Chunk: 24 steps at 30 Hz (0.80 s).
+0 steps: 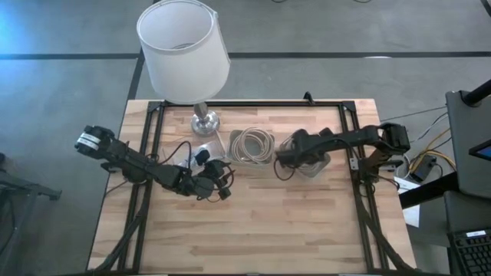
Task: Pick & Place USB Port
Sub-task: Put the brown hdmi cable into the right light brown bin, then return to Home Position
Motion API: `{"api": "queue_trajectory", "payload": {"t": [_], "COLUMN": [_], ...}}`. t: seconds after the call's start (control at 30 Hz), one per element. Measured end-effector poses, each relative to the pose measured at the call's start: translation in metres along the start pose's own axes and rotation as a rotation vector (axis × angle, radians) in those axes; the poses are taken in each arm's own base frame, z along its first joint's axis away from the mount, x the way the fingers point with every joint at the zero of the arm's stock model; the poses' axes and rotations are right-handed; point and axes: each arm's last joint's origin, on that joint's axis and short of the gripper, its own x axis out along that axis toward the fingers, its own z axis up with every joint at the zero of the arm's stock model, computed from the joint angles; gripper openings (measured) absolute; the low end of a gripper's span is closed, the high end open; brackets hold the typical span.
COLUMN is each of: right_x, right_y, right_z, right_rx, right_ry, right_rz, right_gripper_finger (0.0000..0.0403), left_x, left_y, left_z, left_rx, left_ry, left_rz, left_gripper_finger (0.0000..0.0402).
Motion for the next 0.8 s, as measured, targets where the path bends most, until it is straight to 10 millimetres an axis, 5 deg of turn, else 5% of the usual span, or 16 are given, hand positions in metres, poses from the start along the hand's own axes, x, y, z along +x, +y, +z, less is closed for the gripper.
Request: {"api": "queue_trajectory", "payload": {"t": [0.23,0.47,0.8], "right_x": [-0.018,-0.05,-0.104], "right_y": [-0.001,-0.003,-0.003], "right_z": [0.012,0.015,-0.021], "right_rx": [-0.091,-0.151,-0.456], "right_ry": [0.011,-0.02,-0.262], "right_rz": [0.078,0.135,0.28], "right_gripper_finger": [0.0141,0.0132,0.0106], "left_x": [-0.002,-0.027,-0.068], "left_y": [0.0,0.016,0.052], "left_z": [0.002,0.021,0.029], "left_rx": [0.04,0.038,0.135], "left_ry": [0.003,-0.035,-0.002], "left_rz": [-0.027,-0.047,-0.059], "left_gripper_finger": [0.0145,0.0145,0.0145]}}
